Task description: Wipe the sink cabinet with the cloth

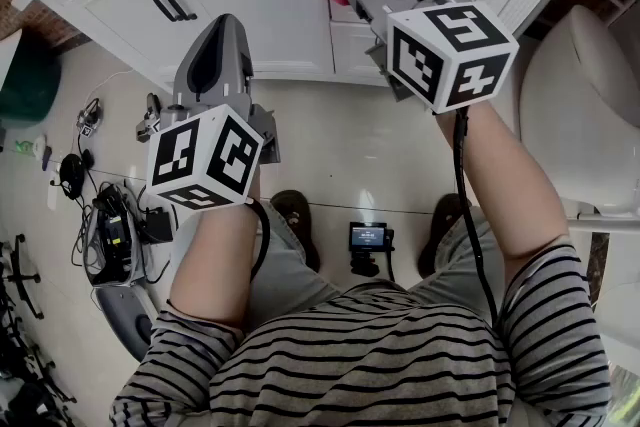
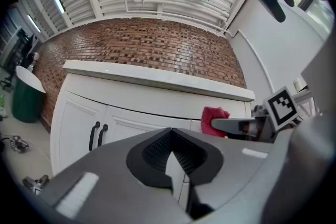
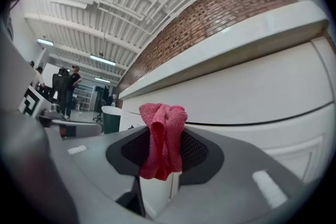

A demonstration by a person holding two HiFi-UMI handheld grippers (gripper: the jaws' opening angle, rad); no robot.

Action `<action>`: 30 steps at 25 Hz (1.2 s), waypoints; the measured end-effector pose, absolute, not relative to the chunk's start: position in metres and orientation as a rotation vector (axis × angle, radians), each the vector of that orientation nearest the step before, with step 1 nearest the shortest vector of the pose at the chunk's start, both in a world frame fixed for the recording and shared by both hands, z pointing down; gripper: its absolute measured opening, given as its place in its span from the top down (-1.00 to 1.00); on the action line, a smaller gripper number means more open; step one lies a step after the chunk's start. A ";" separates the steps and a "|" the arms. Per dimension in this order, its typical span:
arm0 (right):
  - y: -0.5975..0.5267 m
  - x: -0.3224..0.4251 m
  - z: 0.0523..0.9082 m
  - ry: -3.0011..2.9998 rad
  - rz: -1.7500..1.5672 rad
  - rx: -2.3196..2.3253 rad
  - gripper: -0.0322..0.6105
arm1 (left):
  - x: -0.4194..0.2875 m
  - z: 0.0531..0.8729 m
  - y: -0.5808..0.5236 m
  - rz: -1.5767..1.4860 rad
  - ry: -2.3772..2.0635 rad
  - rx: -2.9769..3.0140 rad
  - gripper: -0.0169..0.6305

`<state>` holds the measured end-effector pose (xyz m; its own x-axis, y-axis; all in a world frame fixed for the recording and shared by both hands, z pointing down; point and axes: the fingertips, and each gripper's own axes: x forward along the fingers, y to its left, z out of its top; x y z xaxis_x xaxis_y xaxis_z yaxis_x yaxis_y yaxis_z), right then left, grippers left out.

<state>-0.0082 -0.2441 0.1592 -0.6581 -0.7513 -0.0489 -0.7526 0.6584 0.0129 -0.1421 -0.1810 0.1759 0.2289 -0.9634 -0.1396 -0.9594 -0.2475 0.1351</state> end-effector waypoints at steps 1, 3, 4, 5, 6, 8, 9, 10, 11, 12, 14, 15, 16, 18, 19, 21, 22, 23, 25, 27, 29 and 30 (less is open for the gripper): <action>-0.254 -0.016 0.161 2.842 0.112 -1.325 0.44 | -0.143 0.178 -0.182 -0.303 -1.912 2.441 0.94; -0.271 -0.022 0.163 2.844 0.203 -1.413 0.44 | -0.144 0.180 -0.184 -0.305 -1.909 2.433 0.94; -0.277 -0.016 0.162 2.821 0.207 -1.453 0.44 | -0.145 0.180 -0.185 -0.307 -1.909 2.432 0.94; -0.282 -0.004 0.160 2.783 0.177 -1.485 0.44 | -0.146 0.179 -0.186 -0.307 -1.909 2.433 0.94; -0.284 0.013 0.158 2.738 0.125 -1.511 0.44 | -0.148 0.179 -0.187 -0.307 -1.908 2.435 0.94; -0.283 0.058 0.152 2.640 0.039 -1.570 0.43 | -0.149 0.178 -0.188 -0.304 -1.902 2.442 0.94; -0.280 0.084 0.148 2.590 0.024 -1.616 0.43 | -0.149 0.179 -0.189 -0.303 -1.899 2.443 0.94; -0.276 0.111 0.145 2.536 0.025 -1.674 0.43 | -0.149 0.179 -0.189 -0.303 -1.897 2.442 0.94; -0.272 0.140 0.142 2.478 0.031 -1.742 0.43 | -0.149 0.179 -0.189 -0.304 -1.895 2.440 0.94; -0.269 0.169 0.141 2.416 0.037 -1.818 0.43 | -0.148 0.179 -0.189 -0.305 -1.894 2.440 0.94; -0.261 0.221 0.142 2.286 0.034 -1.976 0.43 | -0.148 0.178 -0.189 -0.302 -1.899 2.448 0.94; -0.256 0.238 0.143 2.229 0.027 -2.045 0.44 | -0.147 0.178 -0.188 -0.299 -1.905 2.454 0.94; -0.251 0.246 0.144 2.193 0.019 -2.085 0.45 | -0.147 0.177 -0.188 -0.296 -1.909 2.459 0.94; -0.238 0.223 0.143 2.239 0.003 -2.019 0.47 | -0.145 0.176 -0.186 -0.299 -1.907 2.466 0.94; -0.233 0.193 0.145 2.316 -0.004 -1.921 0.47 | -0.145 0.175 -0.185 -0.305 -1.905 2.468 0.94; -0.228 0.116 0.157 2.505 -0.023 -1.697 0.47 | -0.144 0.174 -0.184 -0.313 -1.906 2.469 0.94; -0.229 0.076 0.168 2.593 -0.033 -1.602 0.47 | -0.144 0.174 -0.184 -0.314 -1.908 2.467 0.94; -0.233 0.040 0.181 2.671 -0.040 -1.533 0.47 | -0.144 0.174 -0.184 -0.314 -1.909 2.464 0.94; -0.250 -0.014 0.209 2.791 -0.039 -1.493 0.47 | -0.145 0.175 -0.184 -0.314 -1.910 2.456 0.94; -0.273 -0.032 0.233 2.848 -0.030 -1.570 0.47 | -0.146 0.174 -0.183 -0.312 -1.918 2.451 0.94; -0.289 -0.019 0.244 2.841 -0.020 -1.668 0.47 | -0.147 0.173 -0.181 -0.310 -1.922 2.449 0.94; -0.291 -0.006 0.245 2.824 -0.022 -1.701 0.47 | -0.147 0.172 -0.180 -0.309 -1.919 2.453 0.94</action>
<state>-0.0063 -0.2911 0.2449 -0.4587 -0.8777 0.1390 -0.8797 0.4706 0.0683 -0.1470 -0.1804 0.1720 0.2284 -0.9623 -0.1475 -0.9599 -0.2478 0.1307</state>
